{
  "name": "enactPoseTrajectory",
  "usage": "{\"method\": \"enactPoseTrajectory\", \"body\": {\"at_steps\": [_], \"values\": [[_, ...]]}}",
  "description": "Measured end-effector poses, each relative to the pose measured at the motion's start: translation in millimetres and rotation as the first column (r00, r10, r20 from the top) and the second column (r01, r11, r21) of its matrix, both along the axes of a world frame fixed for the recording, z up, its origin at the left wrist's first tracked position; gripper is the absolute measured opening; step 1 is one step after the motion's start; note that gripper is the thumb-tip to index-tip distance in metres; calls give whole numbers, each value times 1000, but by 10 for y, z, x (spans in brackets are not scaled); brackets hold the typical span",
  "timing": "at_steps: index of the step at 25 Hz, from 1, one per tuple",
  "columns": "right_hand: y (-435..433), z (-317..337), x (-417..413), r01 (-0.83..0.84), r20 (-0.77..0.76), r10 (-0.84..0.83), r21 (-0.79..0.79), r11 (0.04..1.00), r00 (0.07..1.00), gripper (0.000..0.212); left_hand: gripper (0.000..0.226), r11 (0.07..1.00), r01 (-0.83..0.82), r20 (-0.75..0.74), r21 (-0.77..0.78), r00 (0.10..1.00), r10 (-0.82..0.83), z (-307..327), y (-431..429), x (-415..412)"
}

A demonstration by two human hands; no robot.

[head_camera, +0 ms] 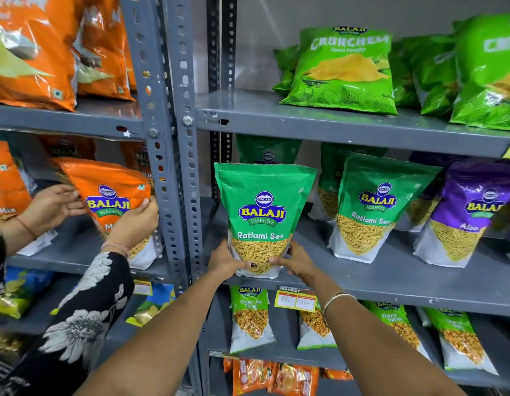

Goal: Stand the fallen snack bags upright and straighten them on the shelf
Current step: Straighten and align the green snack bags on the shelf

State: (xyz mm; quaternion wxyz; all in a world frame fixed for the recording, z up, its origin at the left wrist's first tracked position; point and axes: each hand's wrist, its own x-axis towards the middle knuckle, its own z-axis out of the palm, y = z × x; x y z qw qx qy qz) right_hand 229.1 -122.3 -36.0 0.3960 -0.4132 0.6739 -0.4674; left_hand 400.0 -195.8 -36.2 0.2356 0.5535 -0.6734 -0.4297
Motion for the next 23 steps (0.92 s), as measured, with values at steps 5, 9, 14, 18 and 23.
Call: {"method": "enactPoseTrajectory", "body": {"at_steps": [5, 9, 14, 18, 23], "values": [[-24, -6, -13, -2, 8, 2, 14, 1000, 1000, 65, 75, 998, 58, 19, 14, 998, -58, 26, -34, 12], [29, 15, -65, 17, -70, -13, 57, 998, 997, 83, 83, 976, 198, 226, 92, 950, -214, 56, -89, 125], [257, 64, -428, 222, -315, -163, 159, 962, 935, 74, 45, 860, 257, 571, 442, 659, -490, 216, -21, -97], [643, 125, -1014, 402, -414, -298, 190, 896, 860, 25, 29, 644, 362, 440, 674, 505, -743, 333, 214, -605], [952, 114, -1908, 588, -329, -539, 65, 806, 775, 57, 46, 830, 476, 117, 291, 843, -524, 144, 420, -1523]]}}
